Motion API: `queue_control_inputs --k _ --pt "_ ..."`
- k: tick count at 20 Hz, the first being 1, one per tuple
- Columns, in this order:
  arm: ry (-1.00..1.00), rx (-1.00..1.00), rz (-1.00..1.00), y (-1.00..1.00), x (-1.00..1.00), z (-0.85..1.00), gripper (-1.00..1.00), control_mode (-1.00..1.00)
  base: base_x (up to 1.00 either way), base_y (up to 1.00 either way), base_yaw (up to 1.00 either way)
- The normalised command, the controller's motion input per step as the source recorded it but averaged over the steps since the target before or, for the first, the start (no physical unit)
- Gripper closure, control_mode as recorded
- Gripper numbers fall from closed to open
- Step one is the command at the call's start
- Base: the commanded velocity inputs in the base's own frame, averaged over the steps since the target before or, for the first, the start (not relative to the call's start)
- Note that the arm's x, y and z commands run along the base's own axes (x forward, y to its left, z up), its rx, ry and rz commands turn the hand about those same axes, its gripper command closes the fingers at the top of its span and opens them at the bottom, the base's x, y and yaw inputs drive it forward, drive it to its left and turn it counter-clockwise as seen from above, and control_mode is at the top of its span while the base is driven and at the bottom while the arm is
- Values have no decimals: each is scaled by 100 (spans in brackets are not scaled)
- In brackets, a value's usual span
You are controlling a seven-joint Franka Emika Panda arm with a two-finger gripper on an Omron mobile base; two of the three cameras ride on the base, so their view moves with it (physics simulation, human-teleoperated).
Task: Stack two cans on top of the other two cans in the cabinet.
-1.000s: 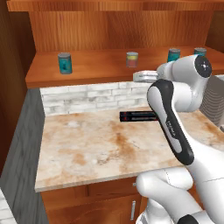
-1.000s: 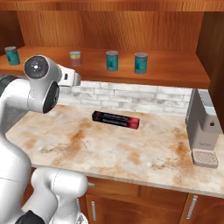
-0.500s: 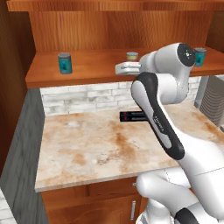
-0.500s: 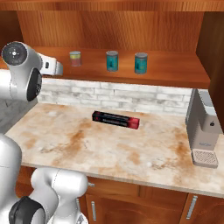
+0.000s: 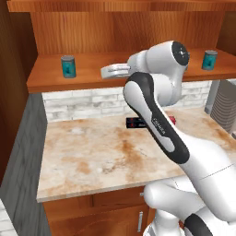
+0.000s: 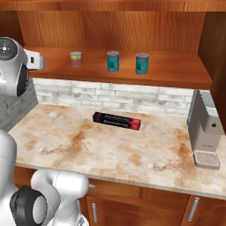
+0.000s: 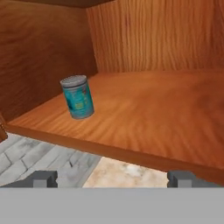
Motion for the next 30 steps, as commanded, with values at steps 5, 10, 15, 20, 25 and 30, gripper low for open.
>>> queue_control_inputs --k 5,10,15,20,25,30 --pt "-10 -5 11 68 4 0 -100 -100 0 0 0" --pt "-1 -5 3 62 12 0 -100 -100 0 0 0" --pt "0 -6 0 45 28 0 -100 -100 0 0 0" --pt "0 -7 -6 15 37 1 -100 -100 0 0 0" --pt "0 -3 -5 2 23 0 -100 -100 0 0 0" --pt "0 0 -2 0 19 0 -100 -100 0 0 0"
